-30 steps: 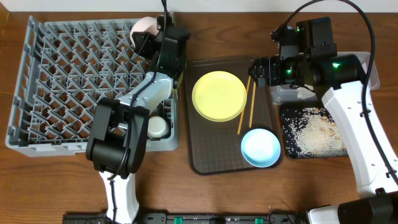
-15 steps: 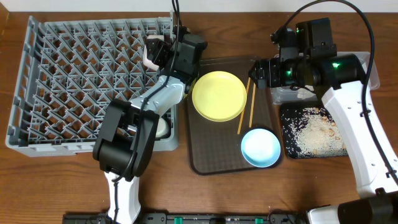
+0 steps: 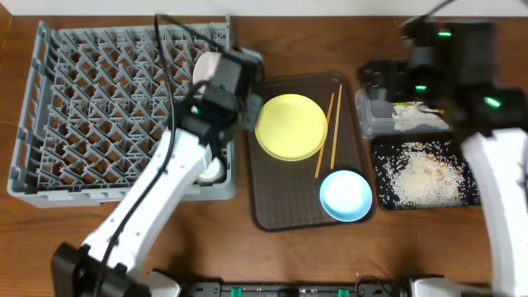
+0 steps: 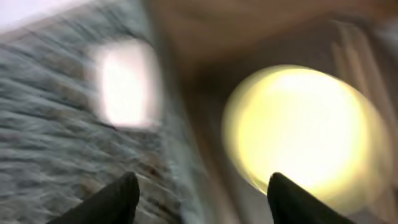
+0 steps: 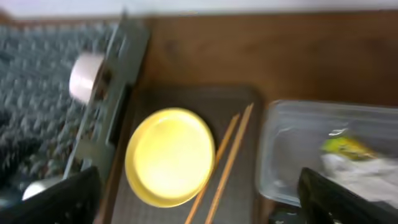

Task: Sort waste into correct bins and load items into the dishwasher
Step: 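Reach left gripper toward the blue bowl on the brown tray, then grasp the blue bowl rim with left gripper and lift it, then lower the blue bowl into the rack beside the pink bowl, release, then move left gripper to the rim of the yellow plate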

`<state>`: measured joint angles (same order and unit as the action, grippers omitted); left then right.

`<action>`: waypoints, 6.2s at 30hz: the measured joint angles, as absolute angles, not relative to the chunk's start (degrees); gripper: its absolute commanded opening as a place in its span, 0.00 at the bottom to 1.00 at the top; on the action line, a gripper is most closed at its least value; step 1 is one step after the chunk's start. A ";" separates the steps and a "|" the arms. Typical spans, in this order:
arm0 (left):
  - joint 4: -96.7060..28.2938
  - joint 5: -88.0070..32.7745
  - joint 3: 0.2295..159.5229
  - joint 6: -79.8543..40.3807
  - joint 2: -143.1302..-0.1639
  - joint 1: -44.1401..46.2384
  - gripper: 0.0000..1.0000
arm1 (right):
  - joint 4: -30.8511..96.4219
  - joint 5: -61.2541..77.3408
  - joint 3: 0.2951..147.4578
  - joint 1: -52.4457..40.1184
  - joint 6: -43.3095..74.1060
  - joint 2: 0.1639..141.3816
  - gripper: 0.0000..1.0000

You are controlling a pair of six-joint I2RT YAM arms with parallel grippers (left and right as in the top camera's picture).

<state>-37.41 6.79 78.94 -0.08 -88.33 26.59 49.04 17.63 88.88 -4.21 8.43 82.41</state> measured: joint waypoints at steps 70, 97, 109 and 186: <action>-64.82 50.39 87.46 -26.04 -85.03 21.28 0.07 | 53.91 11.79 89.52 5.52 13.67 76.69 0.99; -56.36 82.02 78.67 -36.71 -109.21 29.36 0.08 | 53.91 11.75 89.52 5.52 13.67 76.69 0.99; -53.98 80.01 77.65 -37.52 -109.21 29.08 0.07 | 53.93 11.75 89.52 5.52 13.69 76.69 0.99; -42.54 -0.54 85.49 -18.35 -96.92 33.23 0.65 | 54.11 11.75 89.52 5.52 14.04 76.69 0.99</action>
<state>-42.54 -0.54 85.49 -18.35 -96.92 33.23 54.11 11.75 89.52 5.52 14.04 76.69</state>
